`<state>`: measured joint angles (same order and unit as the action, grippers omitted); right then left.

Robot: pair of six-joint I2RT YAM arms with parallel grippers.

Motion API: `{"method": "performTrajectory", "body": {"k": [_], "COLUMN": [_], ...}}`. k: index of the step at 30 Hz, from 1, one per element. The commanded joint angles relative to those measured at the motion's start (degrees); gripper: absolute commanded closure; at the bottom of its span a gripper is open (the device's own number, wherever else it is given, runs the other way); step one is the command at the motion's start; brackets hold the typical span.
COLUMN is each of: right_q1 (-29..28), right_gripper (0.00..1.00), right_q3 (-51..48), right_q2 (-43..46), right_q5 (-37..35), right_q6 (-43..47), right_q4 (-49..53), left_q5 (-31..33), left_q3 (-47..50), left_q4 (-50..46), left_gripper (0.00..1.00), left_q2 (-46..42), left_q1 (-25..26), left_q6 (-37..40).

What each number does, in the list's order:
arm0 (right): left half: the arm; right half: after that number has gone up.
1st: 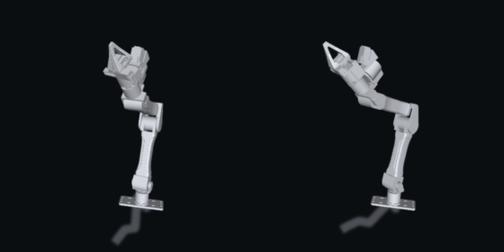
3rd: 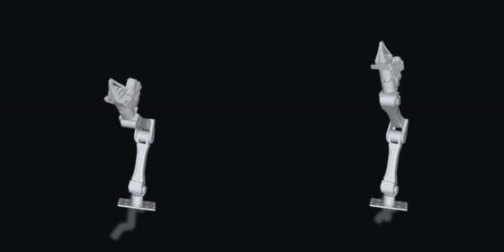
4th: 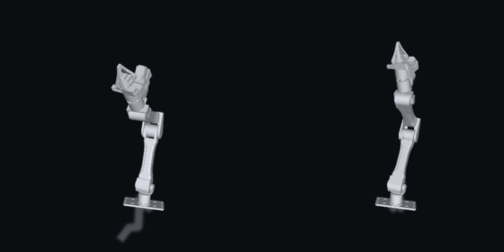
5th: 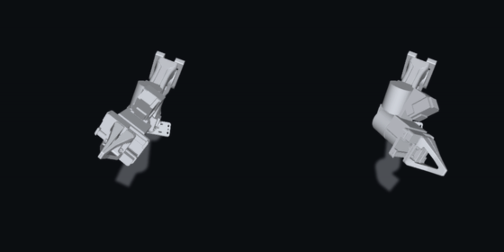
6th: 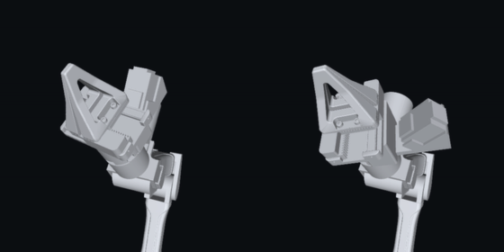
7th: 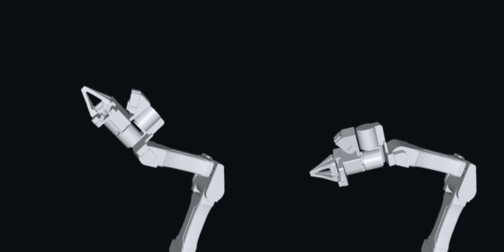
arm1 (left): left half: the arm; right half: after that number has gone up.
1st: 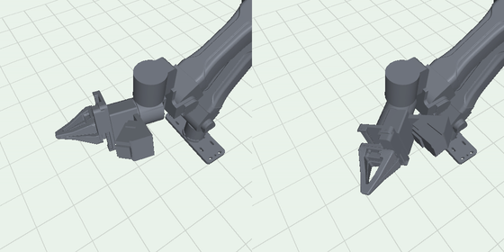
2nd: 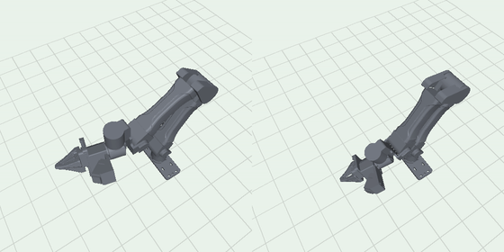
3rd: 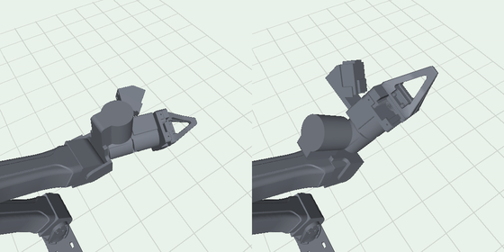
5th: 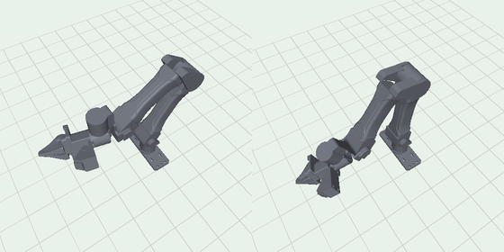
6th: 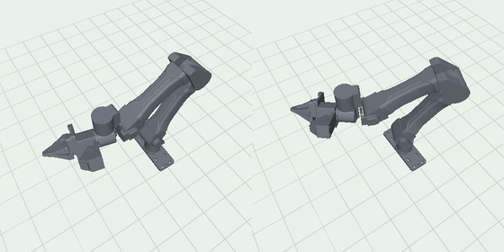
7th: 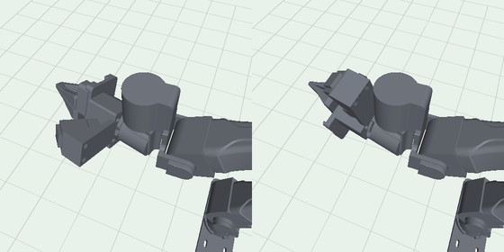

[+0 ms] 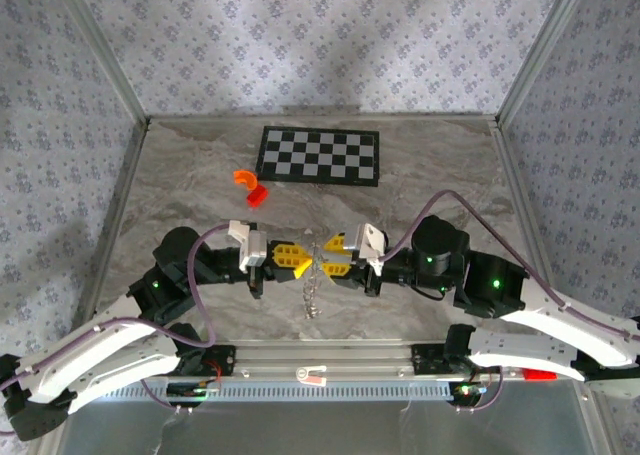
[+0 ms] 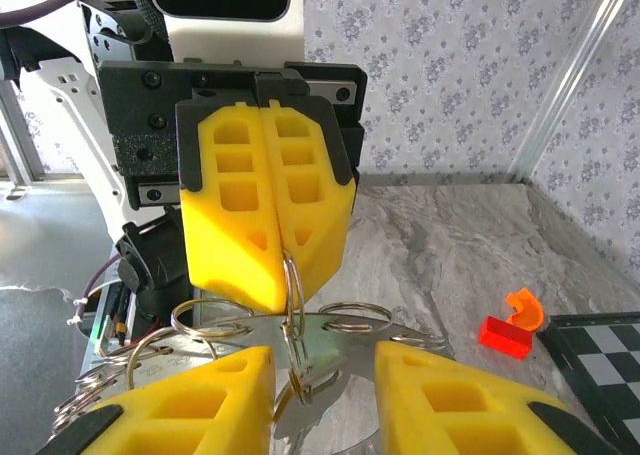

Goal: Put the keys on the keyring

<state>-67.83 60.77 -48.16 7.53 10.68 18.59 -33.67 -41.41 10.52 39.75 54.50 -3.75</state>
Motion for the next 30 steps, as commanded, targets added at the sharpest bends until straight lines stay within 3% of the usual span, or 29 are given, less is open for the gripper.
{"method": "performTrajectory", "body": {"k": [1,8,16,22,24,27,30], "right_q1": [0.25,0.56,1.30,1.83,1.92,1.92,1.93], "right_gripper": [0.68,0.69,0.78,0.98,1.00,1.00,1.00], "right_q3": [-0.35,-1.43,-1.77,-1.71,-1.41,0.28,3.27], "right_q2": [0.18,-0.27,-1.31,-1.98,-2.02,-2.15,-2.33], "right_q5": [1.49,4.10,5.40,5.43,4.89,3.60,2.36], "right_q6": [-0.83,-1.75,-2.74,-3.14,-2.81,-1.69,0.49], "right_q4": [-1.87,-4.20,-5.84,-6.17,-5.82,-3.01,2.44], "left_q5": [-1.22,-1.22,-1.05,-0.59,-0.20,2.23,4.92], "left_q3": [-0.60,-0.68,-0.81,-1.13,-1.48,-3.39,-6.81], "left_q4": [3.07,2.46,1.40,0.65,-0.30,-6.16,-16.29], "left_gripper": [1.00,1.00,1.00,1.00,1.00,1.00,0.91], "left_q2": [-0.81,-0.82,-1.16,-1.62,-1.54,-1.72,-1.37], "left_q1": [0.43,0.43,0.43,0.43,0.43,0.39,0.40], "left_q6": [-0.43,-0.17,0.35,0.72,1.18,3.50,7.59]}}
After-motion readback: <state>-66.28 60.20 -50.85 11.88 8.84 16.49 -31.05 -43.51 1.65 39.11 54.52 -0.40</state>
